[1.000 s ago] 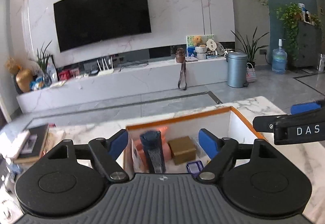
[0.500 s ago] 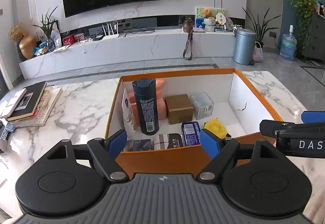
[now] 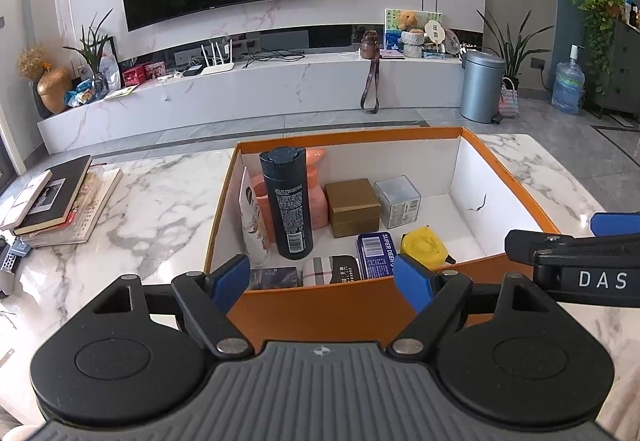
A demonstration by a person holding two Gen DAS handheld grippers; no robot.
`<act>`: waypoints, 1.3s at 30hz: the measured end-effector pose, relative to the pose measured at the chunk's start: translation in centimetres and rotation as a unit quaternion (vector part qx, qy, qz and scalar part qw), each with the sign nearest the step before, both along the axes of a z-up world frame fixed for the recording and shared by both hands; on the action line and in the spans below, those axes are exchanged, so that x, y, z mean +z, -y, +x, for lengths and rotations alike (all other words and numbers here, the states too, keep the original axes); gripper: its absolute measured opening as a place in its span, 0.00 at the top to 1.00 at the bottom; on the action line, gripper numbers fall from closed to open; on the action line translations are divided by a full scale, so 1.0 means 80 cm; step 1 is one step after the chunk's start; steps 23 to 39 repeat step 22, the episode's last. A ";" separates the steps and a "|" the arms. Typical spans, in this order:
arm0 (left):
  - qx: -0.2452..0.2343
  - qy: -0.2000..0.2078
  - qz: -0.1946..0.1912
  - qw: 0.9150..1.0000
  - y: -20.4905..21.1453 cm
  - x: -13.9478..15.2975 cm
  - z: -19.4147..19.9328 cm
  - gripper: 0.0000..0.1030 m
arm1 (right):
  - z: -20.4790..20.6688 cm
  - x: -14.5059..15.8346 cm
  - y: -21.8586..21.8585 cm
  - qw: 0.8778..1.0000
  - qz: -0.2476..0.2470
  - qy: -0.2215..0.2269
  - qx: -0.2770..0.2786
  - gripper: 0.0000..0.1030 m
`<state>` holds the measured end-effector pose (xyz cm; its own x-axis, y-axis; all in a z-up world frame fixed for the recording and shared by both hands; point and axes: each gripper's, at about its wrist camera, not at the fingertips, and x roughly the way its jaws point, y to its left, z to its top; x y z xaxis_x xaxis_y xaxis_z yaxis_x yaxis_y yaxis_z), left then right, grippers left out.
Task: Organize rigid objects
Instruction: 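Open both tools to release the items and withdraw above the box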
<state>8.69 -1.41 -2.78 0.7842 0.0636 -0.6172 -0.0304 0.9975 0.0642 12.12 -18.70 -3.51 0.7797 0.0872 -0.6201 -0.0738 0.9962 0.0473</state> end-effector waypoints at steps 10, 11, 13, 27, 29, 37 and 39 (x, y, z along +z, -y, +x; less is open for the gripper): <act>-0.003 -0.002 0.008 1.000 0.000 -0.001 0.002 0.07 | 0.001 -0.002 -0.002 1.000 0.001 -0.001 0.005 0.07; -0.001 -0.002 0.007 1.000 -0.001 -0.001 0.002 0.07 | 0.001 -0.003 -0.002 1.000 0.001 -0.001 0.006 0.07; -0.001 0.000 0.007 1.000 -0.002 -0.001 0.001 0.07 | 0.001 -0.003 -0.003 1.000 0.001 -0.002 0.008 0.07; 0.006 0.002 0.001 1.000 -0.008 0.000 -0.002 0.07 | 0.001 -0.003 -0.004 1.000 0.001 -0.003 0.008 0.07; 0.006 0.002 0.001 1.000 -0.008 0.000 -0.002 0.07 | 0.001 -0.003 -0.004 1.000 0.001 -0.003 0.008 0.07; 0.006 0.002 0.001 1.000 -0.008 0.000 -0.002 0.07 | 0.001 -0.003 -0.004 1.000 0.001 -0.003 0.008 0.07; 0.006 0.002 0.001 1.000 -0.008 0.000 -0.002 0.07 | 0.001 -0.003 -0.004 1.000 0.001 -0.003 0.008 0.07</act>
